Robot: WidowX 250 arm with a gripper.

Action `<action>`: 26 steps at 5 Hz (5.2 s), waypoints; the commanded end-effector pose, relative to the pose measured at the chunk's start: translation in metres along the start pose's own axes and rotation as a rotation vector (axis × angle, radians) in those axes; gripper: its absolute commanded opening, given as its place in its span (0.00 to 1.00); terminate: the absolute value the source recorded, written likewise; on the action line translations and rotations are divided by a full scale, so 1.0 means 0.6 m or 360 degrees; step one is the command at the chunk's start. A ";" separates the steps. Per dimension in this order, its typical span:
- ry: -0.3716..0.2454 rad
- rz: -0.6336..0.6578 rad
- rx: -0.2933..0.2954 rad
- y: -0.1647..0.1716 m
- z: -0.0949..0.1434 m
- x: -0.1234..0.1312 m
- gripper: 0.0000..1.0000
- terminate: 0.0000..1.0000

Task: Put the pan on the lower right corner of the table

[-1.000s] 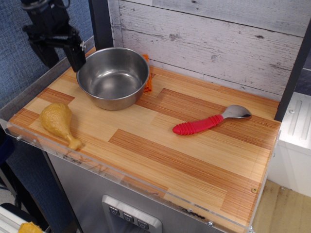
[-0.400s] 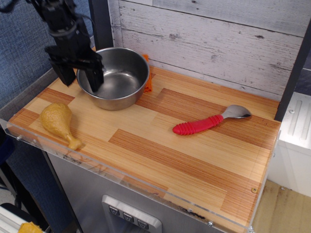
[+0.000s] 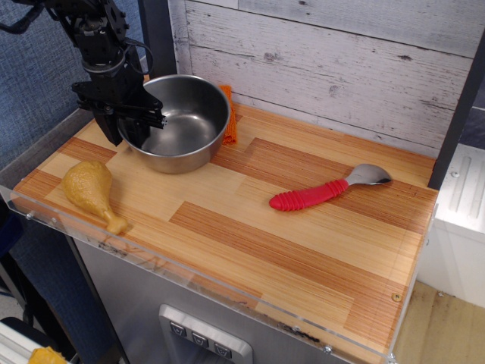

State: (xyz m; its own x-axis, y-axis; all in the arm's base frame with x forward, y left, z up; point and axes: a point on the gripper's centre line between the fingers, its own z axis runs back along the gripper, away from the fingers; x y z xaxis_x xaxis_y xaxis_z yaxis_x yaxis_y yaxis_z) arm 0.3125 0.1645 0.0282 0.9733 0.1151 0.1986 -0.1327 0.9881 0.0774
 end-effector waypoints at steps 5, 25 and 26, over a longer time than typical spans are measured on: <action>-0.0180 -0.0158 -0.0147 0.020 0.151 0.041 0.00 0.00; -0.0204 -0.1371 -0.0270 -0.285 0.128 -0.048 1.00 0.00; -0.0281 -0.1342 -0.0333 -0.264 0.173 -0.029 1.00 0.00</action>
State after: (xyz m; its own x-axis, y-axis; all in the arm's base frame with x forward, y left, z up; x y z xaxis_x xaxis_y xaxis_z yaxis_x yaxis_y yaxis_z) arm 0.3010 -0.0100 0.1038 0.7062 -0.6503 0.2798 0.6670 0.7437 0.0449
